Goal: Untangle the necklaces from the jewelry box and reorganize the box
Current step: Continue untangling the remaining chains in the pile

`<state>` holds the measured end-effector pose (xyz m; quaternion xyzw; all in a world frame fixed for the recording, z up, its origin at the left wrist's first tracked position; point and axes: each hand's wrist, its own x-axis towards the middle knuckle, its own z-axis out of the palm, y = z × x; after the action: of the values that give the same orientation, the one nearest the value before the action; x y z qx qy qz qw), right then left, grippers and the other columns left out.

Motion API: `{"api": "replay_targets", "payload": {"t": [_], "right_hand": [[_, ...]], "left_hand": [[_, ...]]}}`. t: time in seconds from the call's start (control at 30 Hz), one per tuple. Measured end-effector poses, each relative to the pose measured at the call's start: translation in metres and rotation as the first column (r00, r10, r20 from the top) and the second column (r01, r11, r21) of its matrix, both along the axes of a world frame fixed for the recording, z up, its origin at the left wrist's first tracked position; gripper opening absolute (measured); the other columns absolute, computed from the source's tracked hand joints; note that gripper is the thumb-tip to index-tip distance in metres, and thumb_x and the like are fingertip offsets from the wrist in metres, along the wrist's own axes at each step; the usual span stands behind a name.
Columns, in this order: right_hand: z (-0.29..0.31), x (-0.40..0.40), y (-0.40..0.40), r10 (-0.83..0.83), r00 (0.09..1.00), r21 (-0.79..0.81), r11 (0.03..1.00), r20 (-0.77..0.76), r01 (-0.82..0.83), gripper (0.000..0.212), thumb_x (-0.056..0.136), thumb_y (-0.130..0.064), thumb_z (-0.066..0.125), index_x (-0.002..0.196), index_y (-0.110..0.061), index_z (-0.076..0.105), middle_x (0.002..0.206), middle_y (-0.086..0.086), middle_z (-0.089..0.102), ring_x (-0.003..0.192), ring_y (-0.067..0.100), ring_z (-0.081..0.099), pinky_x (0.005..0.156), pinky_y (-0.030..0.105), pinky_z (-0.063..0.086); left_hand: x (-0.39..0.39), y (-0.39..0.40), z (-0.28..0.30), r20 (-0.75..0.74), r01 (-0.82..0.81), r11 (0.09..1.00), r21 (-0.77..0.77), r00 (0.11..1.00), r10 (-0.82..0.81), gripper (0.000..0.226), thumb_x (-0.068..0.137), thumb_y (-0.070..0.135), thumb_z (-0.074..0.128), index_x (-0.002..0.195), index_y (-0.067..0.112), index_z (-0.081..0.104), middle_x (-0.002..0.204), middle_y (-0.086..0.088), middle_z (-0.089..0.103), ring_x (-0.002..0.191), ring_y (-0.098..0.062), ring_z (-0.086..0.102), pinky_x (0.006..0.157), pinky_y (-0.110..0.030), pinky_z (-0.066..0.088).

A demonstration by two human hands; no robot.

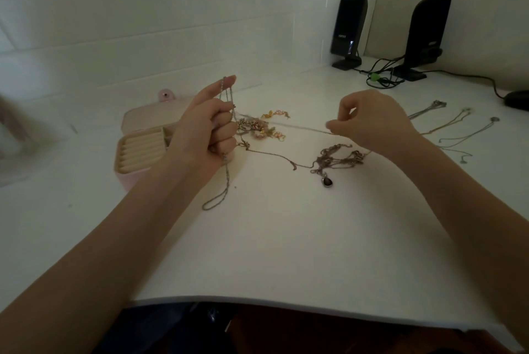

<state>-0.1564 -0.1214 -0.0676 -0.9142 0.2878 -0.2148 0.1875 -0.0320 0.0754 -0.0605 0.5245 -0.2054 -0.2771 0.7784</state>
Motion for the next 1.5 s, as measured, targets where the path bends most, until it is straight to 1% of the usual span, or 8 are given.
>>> {"api": "replay_targets", "payload": {"t": [0.37,0.47,0.63,0.73,0.83,1.0,1.1,1.5], "right_hand": [[-0.011,0.0,-0.013,-0.256,0.95,-0.408,0.898,-0.181,0.164,0.011,0.088,-0.001,0.061,0.089,-0.01,0.055,0.076,0.006,0.052,0.075,0.024,0.051,0.063,0.033,0.036],[-0.009,-0.001,-0.012,-0.158,0.978,-0.299,0.947,-0.133,0.112,0.012,0.088,-0.006,0.063,0.092,-0.016,0.058,0.093,0.006,0.061,0.083,0.023,0.054,0.067,0.031,0.037],[-0.004,0.004,0.012,0.266,0.959,-0.069,0.963,0.104,-0.259,0.005,0.088,-0.021,0.066,0.085,-0.018,0.063,0.058,-0.009,0.048,0.053,0.005,0.042,0.056,0.016,0.034],[-0.01,0.01,0.022,0.369,0.916,-0.075,0.929,0.159,-0.362,0.007,0.087,-0.031,0.066,0.088,-0.024,0.067,0.072,-0.014,0.059,0.064,0.0,0.05,0.067,0.017,0.039],[-0.015,0.015,0.032,0.407,0.885,-0.085,0.913,0.227,-0.398,0.019,0.084,-0.036,0.069,0.101,-0.029,0.067,0.101,-0.011,0.058,0.085,0.001,0.049,0.079,0.015,0.038],[-0.015,0.02,0.05,0.466,0.844,0.177,0.837,0.265,-0.518,0.009,0.085,-0.027,0.069,0.094,-0.027,0.069,0.092,-0.012,0.068,0.087,0.001,0.061,0.081,0.012,0.045],[-0.011,0.018,0.048,0.382,0.842,0.311,0.805,0.381,-0.505,0.004,0.085,-0.015,0.069,0.086,-0.015,0.073,0.082,0.003,0.073,0.081,0.014,0.068,0.083,0.028,0.053],[0.002,0.011,0.043,0.218,0.803,0.562,0.614,0.554,-0.554,0.011,0.093,-0.006,0.056,0.093,-0.006,0.068,0.06,0.005,0.049,0.05,0.005,0.049,0.074,0.027,0.058]], "left_hand": [[0.004,0.001,-0.001,-0.023,-0.039,0.998,-0.047,0.999,0.038,0.041,0.093,-0.001,0.029,0.106,0.025,0.058,0.04,0.01,0.017,0.031,-0.003,0.013,0.036,-0.011,0.01],[0.008,0.004,-0.001,-0.054,-0.049,0.995,-0.083,0.998,0.044,0.041,0.092,-0.001,0.028,0.108,0.024,0.056,0.039,0.011,0.017,0.03,-0.003,0.013,0.037,-0.011,0.009],[0.0,0.001,-0.002,-0.026,0.116,0.993,0.022,0.993,-0.116,0.041,0.094,0.0,0.029,0.11,0.023,0.058,0.042,0.01,0.011,0.032,-0.003,0.009,0.033,-0.012,0.008],[-0.003,0.002,0.001,-0.105,0.286,0.958,-0.002,0.953,-0.284,0.037,0.089,0.004,0.036,0.111,0.022,0.06,0.051,0.008,0.005,0.039,-0.007,0.002,0.034,-0.017,0.003],[-0.007,0.003,0.001,-0.085,0.411,0.912,0.024,0.909,-0.407,0.038,0.081,0.013,0.045,0.112,0.024,0.063,0.05,0.007,0.006,0.04,-0.007,0.002,0.037,-0.019,0.001],[-0.012,0.004,0.001,-0.063,0.484,0.874,0.041,0.874,-0.481,0.037,0.083,0.016,0.044,0.113,0.026,0.063,0.049,0.008,0.007,0.039,-0.006,0.003,0.036,-0.017,0.002],[-0.01,0.003,0.001,-0.058,0.419,0.906,0.055,0.908,-0.416,0.037,0.084,0.013,0.043,0.114,0.026,0.061,0.049,0.007,0.007,0.039,-0.006,0.003,0.037,-0.017,0.002],[-0.008,-0.001,-0.005,0.126,0.09,0.986,0.142,0.986,-0.108,0.028,0.097,0.01,0.043,0.108,0.022,0.064,0.044,0.011,0.018,0.032,-0.002,0.014,0.032,-0.011,0.012]]}}
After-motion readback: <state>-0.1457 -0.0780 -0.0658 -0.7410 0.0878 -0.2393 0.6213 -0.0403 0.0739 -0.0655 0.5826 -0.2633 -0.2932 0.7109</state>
